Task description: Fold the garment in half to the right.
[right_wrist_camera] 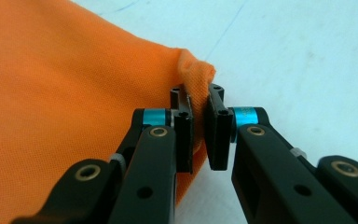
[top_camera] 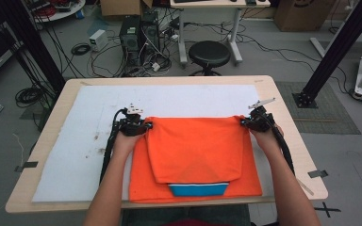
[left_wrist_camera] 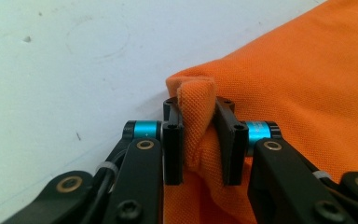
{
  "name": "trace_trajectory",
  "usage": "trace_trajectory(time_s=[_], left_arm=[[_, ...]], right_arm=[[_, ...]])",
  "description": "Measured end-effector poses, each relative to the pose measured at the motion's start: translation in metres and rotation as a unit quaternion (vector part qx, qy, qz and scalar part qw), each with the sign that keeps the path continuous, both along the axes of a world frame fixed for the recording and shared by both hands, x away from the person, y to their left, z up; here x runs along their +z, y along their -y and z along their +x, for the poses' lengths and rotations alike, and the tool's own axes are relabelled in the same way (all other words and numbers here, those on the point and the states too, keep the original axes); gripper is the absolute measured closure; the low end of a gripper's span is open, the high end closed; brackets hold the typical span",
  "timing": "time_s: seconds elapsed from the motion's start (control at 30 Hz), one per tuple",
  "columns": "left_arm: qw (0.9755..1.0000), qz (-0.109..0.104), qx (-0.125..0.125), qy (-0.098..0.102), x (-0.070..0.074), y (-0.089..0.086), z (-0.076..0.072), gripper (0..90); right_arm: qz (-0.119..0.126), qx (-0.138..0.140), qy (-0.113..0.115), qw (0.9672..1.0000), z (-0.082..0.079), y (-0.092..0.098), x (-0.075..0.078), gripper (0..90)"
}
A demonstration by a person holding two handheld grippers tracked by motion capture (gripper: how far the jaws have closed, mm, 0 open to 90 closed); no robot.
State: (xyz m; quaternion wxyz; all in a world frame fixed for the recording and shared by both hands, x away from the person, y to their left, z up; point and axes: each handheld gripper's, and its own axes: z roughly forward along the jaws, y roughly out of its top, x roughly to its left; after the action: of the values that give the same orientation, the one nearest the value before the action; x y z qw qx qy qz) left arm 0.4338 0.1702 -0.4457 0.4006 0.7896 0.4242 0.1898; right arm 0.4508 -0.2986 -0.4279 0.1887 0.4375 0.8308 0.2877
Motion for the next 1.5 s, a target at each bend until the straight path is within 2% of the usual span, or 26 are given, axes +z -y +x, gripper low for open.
trace_trajectory(time_s=[0.1, 0.23, 0.37, 0.43, 0.47, 0.53, 0.6, 0.63, 0.67, 0.73, 0.77, 0.83, 0.87, 0.97, 1.03, 1.1, 1.17, 1.3, 1.5], left_arm=[[1.0, -0.003, 0.008, -0.001, 0.001, 0.004, 0.005, 74.7], [0.9999, 0.008, 0.007, 0.002, 0.006, 0.014, 0.017, 74.6], [0.9998, 0.018, 0.004, -0.006, 0.009, 0.023, 0.03, 74.6], [0.9998, 0.016, 0.005, 0.009, 0.009, 0.027, 0.034, 74.6], [0.9999, 0.013, 0.006, 0.007, 0.009, 0.028, 0.035, 74.6], [0.9998, 0.02, 0.005, -0.005, 0.007, 0.028, 0.038, 74.5], [0.9998, 0.017, 0.01, -0.004, 0.008, 0.027, 0.038, 71.7], [0.9997, 0.018, 0.016, -0.003, 0.009, 0.026, 0.038, 65.6], [0.9997, 0.013, 0.018, -0.003, 0.011, 0.024, 0.037, 57.7], [0.9998, 0.004, 0.022, 0.001, 0.014, 0.02, 0.032, 45.1], [0.9997, 0.002, 0.022, 0.004, 0.016, 0.018, 0.029, 40.9], [0.9999, -0.002, 0.016, -0.004, 0.018, 0.016, 0.024, 36.2], [0.9999, -0.003, 0.014, 0.001, 0.017, 0.015, 0.019, 32.3], [0.9998, -0.014, 0.01, 0.01, 0.016, 0.011, 0.008, 31.9], [0.9996, -0.023, 0.007, 0.011, 0.018, 0.009, 0.001, 30.9], [0.9996, -0.023, 0.003, 0.014, 0.02, 0.007, -0.005, 29.9], [0.9998, -0.013, -0.002, 0.018, 0.022, 0.006, -0.011, 27.6], [0.9995, -0.021, -0.013, 0.019, 0.025, 0.004, -0.025, 25.4], [0.9992, -0.031, -0.017, 0.02, 0.025, -0.001, -0.045, 23.5]], right_arm=[[-0.005, -0.004, 0.011, 0.9999, 0.006, 0.001, 0.005, 84.3], [-0.011, -0.012, 0.013, 0.9998, 0.013, 0.005, 0.009, 84.3], [-0.004, -0.027, 0.009, 0.9996, 0.018, 0.014, 0.009, 84.2], [-0.004, -0.034, 0.007, 0.9994, 0.019, 0.017, 0.008, 84.2], [-0.004, -0.037, 0.004, 0.9993, 0.02, 0.019, 0.007, 84.2], [0.001, -0.04, 0.005, 0.9992, 0.021, 0.022, 0.006, 84.1], [0.005, -0.038, 0.005, 0.9992, 0.022, 0.022, 0.006, 82.9], [0.003, -0.038, 0.007, 0.9992, 0.022, 0.021, 0.006, 80.4], [0.004, -0.039, 0.006, 0.9992, 0.021, 0.021, 0.005, 75.4], [0.008, -0.053, 0.011, 0.9985, 0.021, 0.022, 0.005, 58.1], [0.017, -0.058, 0.014, 0.9981, 0.02, 0.024, 0.007, 54.5], [0.029, -0.061, 0.02, 0.9975, 0.018, 0.026, 0.009, 44.9], [0.036, -0.066, 0.024, 0.9968, 0.015, 0.027, 0.01, 42.3], [0.044, -0.071, 0.029, 0.9961, 0.007, 0.028, 0.012, 34.0], [0.045, -0.064, 0.034, 0.9963, 0.002, 0.027, 0.014, 32.3], [0.047, -0.058, 0.038, 0.9965, -0.005, 0.026, 0.016, 30.6], [0.052, -0.053, 0.044, 0.9963, -0.011, 0.027, 0.017, 30.0], [0.063, -0.051, 0.049, 0.9955, -0.024, 0.027, 0.016, 27.0], [0.07, -0.041, 0.054, 0.9952, -0.045, 0.03, 0.013, 25.3]])
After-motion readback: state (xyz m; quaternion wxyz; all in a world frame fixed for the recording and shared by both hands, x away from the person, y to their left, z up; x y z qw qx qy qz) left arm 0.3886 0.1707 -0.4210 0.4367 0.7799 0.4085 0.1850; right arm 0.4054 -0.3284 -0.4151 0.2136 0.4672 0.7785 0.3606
